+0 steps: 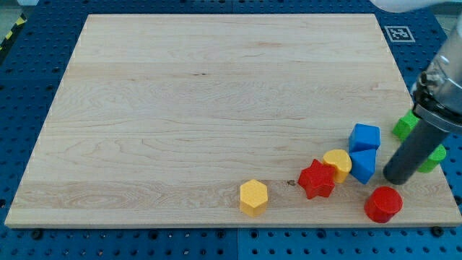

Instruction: Place the red circle below the yellow heart

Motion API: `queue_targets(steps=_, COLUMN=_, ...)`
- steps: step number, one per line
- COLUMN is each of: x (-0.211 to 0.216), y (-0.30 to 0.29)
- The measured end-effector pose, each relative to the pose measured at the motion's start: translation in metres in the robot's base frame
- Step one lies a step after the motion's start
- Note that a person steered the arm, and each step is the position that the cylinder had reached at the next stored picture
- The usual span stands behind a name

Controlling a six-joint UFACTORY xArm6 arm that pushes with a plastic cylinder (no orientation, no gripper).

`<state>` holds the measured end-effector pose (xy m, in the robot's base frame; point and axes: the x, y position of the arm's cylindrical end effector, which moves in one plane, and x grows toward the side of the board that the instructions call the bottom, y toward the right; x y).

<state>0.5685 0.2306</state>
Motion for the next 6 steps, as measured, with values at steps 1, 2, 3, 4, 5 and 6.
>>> queue_targets(steps=1, x=0.021, y=0.024)
queue_targets(steps=2, x=0.045, y=0.032)
queue_targets(steps=3, x=0.049, y=0.025)
queue_targets(steps=4, x=0.049, y=0.016)
queue_targets(steps=5, x=0.05, y=-0.005)
queue_targets(steps=6, x=0.05, y=-0.026)
